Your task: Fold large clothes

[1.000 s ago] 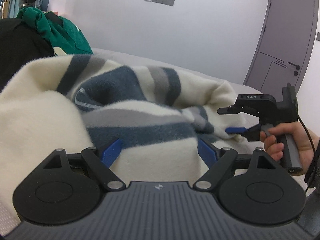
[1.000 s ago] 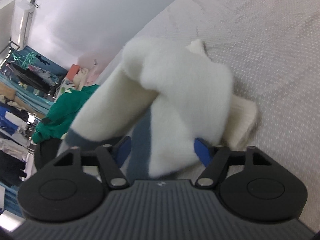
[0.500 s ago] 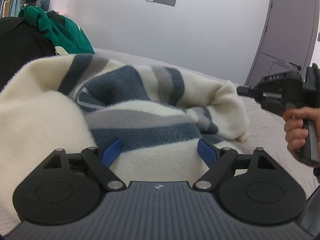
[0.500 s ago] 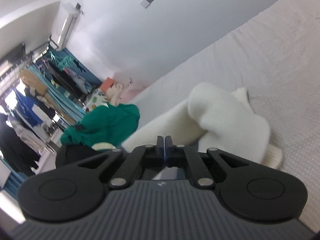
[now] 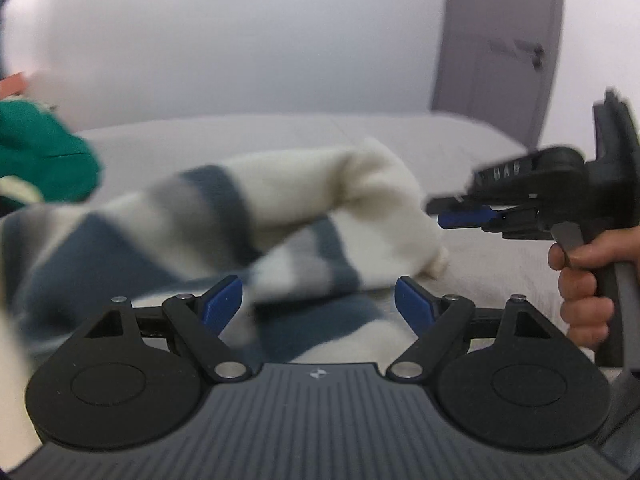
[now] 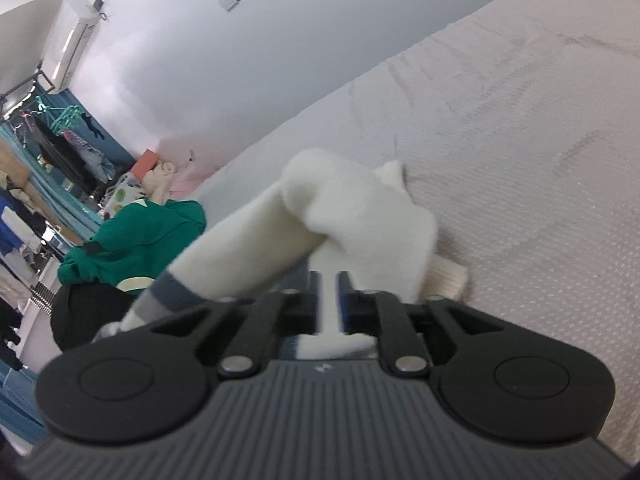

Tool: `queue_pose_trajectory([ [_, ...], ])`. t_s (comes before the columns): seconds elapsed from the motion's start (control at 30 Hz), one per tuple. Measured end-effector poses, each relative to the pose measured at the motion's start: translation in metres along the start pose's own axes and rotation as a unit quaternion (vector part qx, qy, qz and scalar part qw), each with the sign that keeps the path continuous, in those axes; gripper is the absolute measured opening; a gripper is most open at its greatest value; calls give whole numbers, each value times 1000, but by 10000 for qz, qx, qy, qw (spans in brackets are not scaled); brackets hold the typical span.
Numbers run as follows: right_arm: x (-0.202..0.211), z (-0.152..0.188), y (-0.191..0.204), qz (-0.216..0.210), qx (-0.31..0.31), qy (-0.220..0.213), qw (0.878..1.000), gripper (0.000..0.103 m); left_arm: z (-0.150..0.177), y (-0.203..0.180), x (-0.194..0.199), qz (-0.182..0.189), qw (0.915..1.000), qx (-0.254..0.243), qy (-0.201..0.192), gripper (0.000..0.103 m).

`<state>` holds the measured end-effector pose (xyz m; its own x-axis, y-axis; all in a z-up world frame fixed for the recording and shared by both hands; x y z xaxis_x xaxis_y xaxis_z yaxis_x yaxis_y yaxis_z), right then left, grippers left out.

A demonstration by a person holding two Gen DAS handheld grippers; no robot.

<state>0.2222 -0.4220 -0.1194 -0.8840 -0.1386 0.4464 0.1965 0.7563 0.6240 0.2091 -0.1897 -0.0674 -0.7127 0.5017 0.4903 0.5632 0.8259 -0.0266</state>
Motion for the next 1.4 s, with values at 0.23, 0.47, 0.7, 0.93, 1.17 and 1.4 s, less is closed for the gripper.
queue_pose_trajectory([
  [0.23, 9, -19, -39, -16, -735, -328, 9968, 56, -20, -68, -91, 504, 9969, -338, 504, 87],
  [0.47, 3, -26, -78, 316, -1170, -488, 9914, 56, -8, -95, -153, 511, 9943, -282, 897, 73],
  [0.7, -9, -25, -101, 456, -1369, -462, 9885, 56, -37, -82, -137, 123, 9990, -225, 354, 18],
  [0.93, 7, -33, -92, 238, -1287, -709, 9889, 56, -111, -17, -4, -110, 9939, 529, -959, 17],
  [1.17, 16, -24, -64, 43, -791, -585, 9951, 56, -139, 71, 151, -593, 9677, 1280, -2091, 17],
  [1.4, 14, -9, -33, -183, -365, -189, 9990, 56, -113, 179, 271, -1491, 9263, 2077, -2769, 17],
])
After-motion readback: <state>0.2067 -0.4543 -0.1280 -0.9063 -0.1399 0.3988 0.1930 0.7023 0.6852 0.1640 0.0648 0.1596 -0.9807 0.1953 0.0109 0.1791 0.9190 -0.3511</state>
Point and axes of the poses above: each gripper's, at about its wrist camera, not at the fingertips, and x roughly against the way its jaws point, y to its left, z to its underside, the point moved 8 cm from there along -x, roughly the way its jaws point, and after that the axes turned 5 degrees about -y, right-handed, at the moved point
